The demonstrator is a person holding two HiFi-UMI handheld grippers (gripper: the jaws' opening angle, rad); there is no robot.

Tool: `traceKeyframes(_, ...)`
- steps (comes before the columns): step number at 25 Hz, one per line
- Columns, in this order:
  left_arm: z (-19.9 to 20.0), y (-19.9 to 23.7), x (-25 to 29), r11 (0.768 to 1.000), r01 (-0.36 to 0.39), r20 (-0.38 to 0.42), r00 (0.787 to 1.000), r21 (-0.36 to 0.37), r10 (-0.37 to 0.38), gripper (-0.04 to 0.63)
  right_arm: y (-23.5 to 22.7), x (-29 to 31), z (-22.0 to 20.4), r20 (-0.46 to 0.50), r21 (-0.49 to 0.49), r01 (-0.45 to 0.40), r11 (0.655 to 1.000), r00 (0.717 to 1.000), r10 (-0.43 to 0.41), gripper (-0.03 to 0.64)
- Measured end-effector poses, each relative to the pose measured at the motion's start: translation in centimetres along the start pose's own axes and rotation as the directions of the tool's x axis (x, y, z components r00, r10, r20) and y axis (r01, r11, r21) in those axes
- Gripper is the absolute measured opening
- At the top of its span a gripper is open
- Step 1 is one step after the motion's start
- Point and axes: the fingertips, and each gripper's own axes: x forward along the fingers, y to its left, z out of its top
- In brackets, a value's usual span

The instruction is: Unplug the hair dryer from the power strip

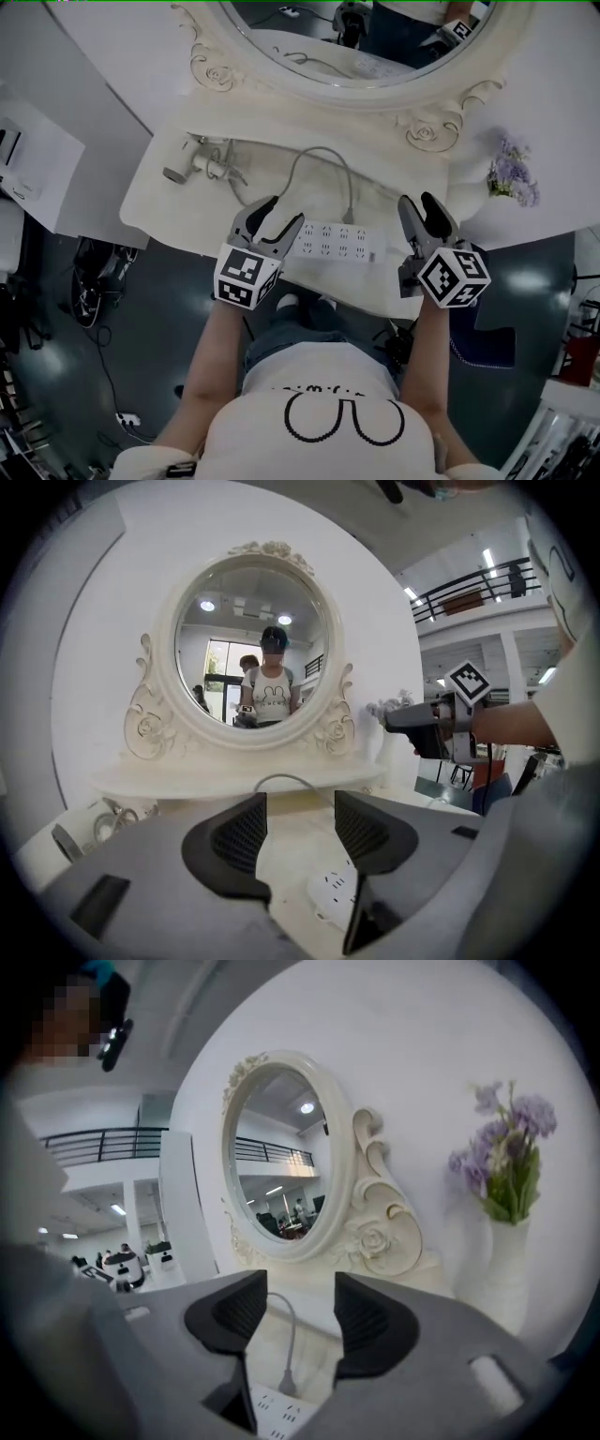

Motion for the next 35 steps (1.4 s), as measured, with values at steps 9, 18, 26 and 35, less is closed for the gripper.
traceKeyframes(9, 6.8, 3.3, -3.4, 0.992, -0.108, 0.200, 0.975, 0.058, 0.094, 0.162, 2.9, -2.0, 0.9, 0.095, -0.220, 0.120, 0.968, 0.990, -0.101, 0.000)
traceKeyframes(18, 9.8, 3.6, -5.7, 0.990, -0.105, 0.290, 0.954, 0.096, 0.073, -0.002, 6.3, -4.4, 1.7, 0.159, -0.259, 0.201, 0.945, 0.974, -0.164, 0.000)
traceKeyframes(26, 12.1, 2.9, -7.0, 0.986, -0.110, 0.348, 0.936, 0.127, 0.060, -0.003, 8.5, -6.1, 3.2, 0.193, -0.320, 0.218, 0.922, 0.968, -0.162, 0.000)
traceKeyframes(35, 13.8, 1.1, -8.5, 0.983, -0.124, 0.378, 0.923, 0.133, 0.065, -0.003, 9.3, -8.8, 4.7, 0.211, -0.358, 0.225, 0.906, 0.965, -0.157, 0.000)
